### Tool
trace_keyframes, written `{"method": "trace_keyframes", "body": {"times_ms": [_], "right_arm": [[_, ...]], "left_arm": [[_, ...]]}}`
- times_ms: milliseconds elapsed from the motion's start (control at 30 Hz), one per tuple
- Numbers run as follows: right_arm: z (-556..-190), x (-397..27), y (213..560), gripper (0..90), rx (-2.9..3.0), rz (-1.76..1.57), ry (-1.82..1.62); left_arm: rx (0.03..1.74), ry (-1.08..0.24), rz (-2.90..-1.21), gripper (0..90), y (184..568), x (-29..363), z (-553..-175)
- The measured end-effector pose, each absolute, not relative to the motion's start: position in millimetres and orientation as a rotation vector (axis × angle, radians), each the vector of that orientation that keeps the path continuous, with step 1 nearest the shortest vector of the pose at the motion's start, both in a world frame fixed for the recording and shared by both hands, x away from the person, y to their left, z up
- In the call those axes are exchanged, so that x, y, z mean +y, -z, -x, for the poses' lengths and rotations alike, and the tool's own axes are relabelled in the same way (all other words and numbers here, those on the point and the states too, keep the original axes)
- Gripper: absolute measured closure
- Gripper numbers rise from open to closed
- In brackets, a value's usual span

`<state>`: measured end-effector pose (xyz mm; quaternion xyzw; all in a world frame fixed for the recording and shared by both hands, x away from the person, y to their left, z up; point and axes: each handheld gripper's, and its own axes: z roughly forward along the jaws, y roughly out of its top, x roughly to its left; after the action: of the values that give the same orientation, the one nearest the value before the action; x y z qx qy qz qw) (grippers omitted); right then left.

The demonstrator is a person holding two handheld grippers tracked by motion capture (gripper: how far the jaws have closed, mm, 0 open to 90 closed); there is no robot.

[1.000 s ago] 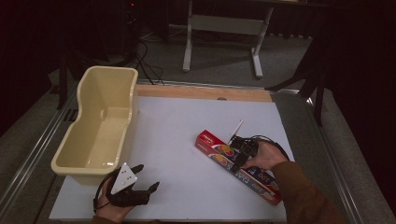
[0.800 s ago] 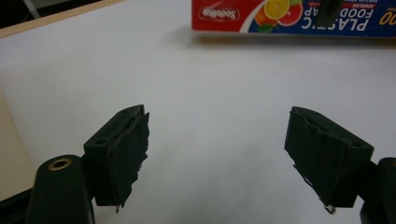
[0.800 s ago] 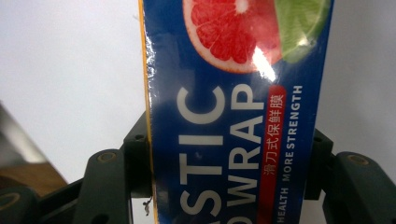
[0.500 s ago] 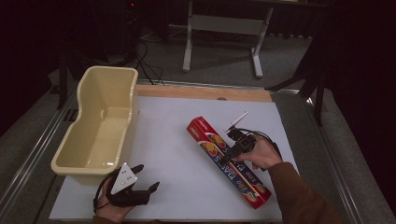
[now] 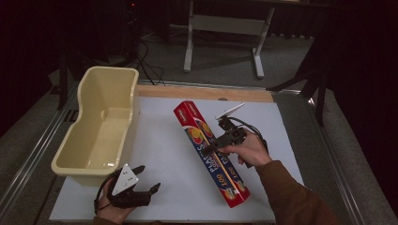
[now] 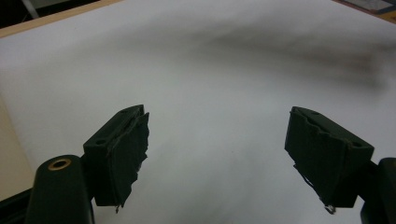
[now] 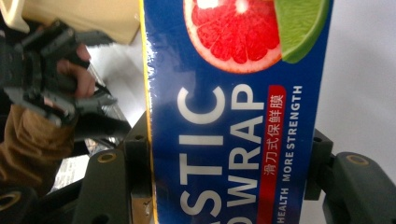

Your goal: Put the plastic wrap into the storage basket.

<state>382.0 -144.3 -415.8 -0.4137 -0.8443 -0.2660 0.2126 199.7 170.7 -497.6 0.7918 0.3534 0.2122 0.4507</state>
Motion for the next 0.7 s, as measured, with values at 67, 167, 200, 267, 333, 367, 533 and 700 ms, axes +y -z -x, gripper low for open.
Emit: {"method": "trace_keyframes", "body": {"times_ms": [67,167,200,267,333,367,533,700], "right_arm": [[-385,-136,414,39.4,-2.338,1.154,0.746],[-389,-126,412,39.4,-2.323,1.162,0.77],[-391,-122,411,39.4,-2.306,1.167,0.784],[-394,-117,410,39.4,-2.284,1.174,0.812],[-396,-112,409,39.5,-2.26,1.194,0.831],[-396,-112,409,39.5,-2.26,1.194,0.831],[-402,-100,405,39.5,-2.168,1.218,0.903],[-403,-91,399,39.5,-2.164,1.227,0.947]], "left_arm": [[0.874,-0.524,-1.954,21.5,498,171,-200],[0.876,-0.524,-1.955,21.5,498,171,-200],[0.875,-0.525,-1.955,21.5,498,171,-200],[0.875,-0.523,-1.955,21.5,498,172,-200],[0.876,-0.523,-1.954,21.5,498,172,-199],[0.876,-0.523,-1.954,21.5,498,172,-199],[0.875,-0.526,-1.952,21.5,498,171,-199],[0.873,-0.527,-1.954,21.5,498,171,-199]]}}
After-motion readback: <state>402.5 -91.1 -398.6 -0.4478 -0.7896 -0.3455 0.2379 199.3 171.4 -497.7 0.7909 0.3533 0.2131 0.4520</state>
